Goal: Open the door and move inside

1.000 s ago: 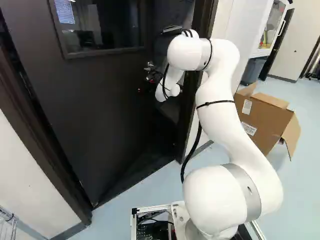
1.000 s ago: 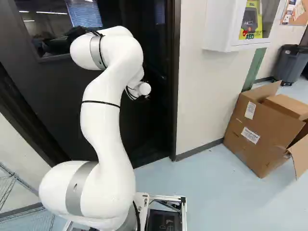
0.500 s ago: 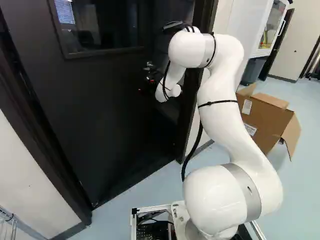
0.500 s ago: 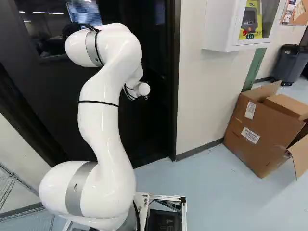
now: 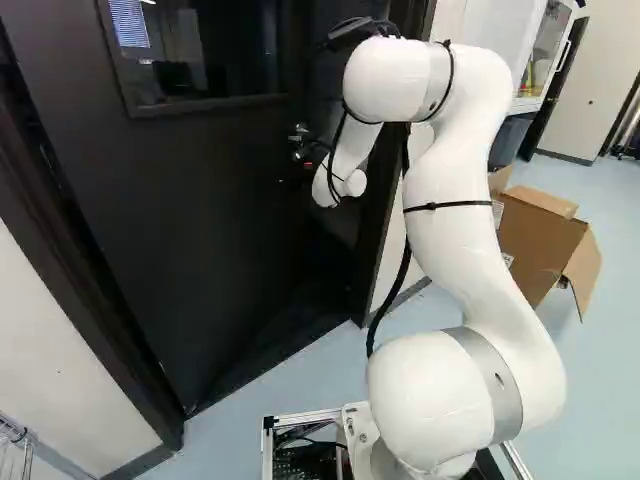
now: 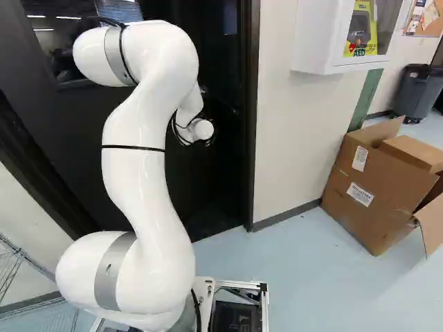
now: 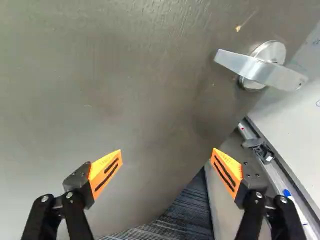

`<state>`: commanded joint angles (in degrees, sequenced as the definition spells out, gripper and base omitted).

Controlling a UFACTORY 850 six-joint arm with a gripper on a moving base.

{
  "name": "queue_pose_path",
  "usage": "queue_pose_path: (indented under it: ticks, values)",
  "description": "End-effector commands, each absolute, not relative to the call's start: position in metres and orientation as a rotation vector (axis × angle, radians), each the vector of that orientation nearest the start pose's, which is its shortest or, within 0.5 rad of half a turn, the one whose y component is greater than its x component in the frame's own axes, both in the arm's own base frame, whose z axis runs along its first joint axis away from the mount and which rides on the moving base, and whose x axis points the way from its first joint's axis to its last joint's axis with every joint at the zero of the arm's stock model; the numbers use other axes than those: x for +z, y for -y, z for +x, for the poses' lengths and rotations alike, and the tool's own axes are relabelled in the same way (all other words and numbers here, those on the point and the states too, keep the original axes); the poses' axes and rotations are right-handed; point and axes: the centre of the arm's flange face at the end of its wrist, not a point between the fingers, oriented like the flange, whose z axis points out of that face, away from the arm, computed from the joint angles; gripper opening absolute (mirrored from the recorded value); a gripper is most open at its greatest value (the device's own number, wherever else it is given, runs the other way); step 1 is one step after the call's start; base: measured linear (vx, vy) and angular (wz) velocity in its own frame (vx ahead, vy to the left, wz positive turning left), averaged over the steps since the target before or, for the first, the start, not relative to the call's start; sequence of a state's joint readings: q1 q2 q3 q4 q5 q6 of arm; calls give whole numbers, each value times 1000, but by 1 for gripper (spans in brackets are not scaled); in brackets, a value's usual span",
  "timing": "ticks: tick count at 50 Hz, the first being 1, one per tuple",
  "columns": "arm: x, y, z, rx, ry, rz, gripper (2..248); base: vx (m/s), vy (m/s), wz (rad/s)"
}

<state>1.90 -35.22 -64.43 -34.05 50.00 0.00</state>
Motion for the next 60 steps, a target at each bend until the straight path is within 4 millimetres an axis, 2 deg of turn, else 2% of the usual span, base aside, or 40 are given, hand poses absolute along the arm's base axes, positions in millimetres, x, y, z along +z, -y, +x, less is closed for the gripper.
queue_pose_path:
  ticks: [32,60]
  values:
    - [371,-47,580,-1808,709,-2333,247,0,0,0]
    - [376,-21,526,-1778,467,-2472,247,0,0,0]
